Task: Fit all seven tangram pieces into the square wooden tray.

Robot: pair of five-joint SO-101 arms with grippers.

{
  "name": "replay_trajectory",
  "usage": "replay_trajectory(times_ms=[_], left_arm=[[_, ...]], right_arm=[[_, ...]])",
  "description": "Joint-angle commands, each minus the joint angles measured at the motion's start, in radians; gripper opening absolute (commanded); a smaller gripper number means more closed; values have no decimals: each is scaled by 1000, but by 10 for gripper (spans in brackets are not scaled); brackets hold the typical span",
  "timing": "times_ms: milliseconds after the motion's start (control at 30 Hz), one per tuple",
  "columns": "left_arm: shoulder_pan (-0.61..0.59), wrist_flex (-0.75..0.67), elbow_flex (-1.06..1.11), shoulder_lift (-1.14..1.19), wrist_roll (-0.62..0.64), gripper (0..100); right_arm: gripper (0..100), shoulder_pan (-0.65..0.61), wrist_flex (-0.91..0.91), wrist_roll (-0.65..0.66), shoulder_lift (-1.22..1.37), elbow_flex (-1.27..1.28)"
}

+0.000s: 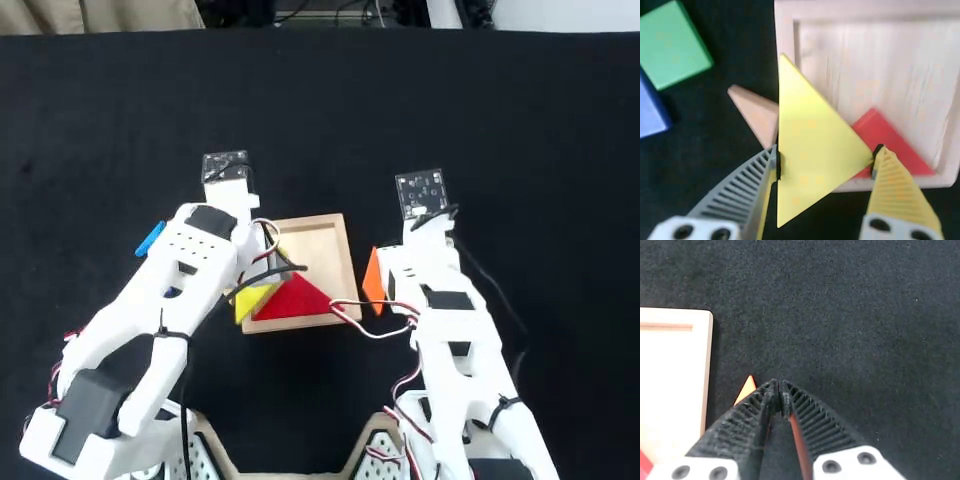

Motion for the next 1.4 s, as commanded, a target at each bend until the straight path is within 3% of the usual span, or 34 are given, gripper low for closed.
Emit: replay_trajectory(times_ms=[0, 433, 633, 967, 1233, 1367], left_arm=[[18, -83, 1, -34, 95, 234], [25, -114, 2, -31, 98, 241], [27, -166, 16, 23, 97, 370], [-4, -169, -54, 146, 95, 366], [-4, -52, -67, 9, 11, 365], [-4, -17, -1, -40, -137, 364]], right_arm=[[13, -17, -18, 8, -19, -25], [14, -17, -18, 8, -19, -25], [14, -17, -18, 8, -19, -25], [15, -18, -18, 8, -19, -25], [15, -18, -18, 8, -19, -25], [15, -18, -18, 8, -19, -25]])
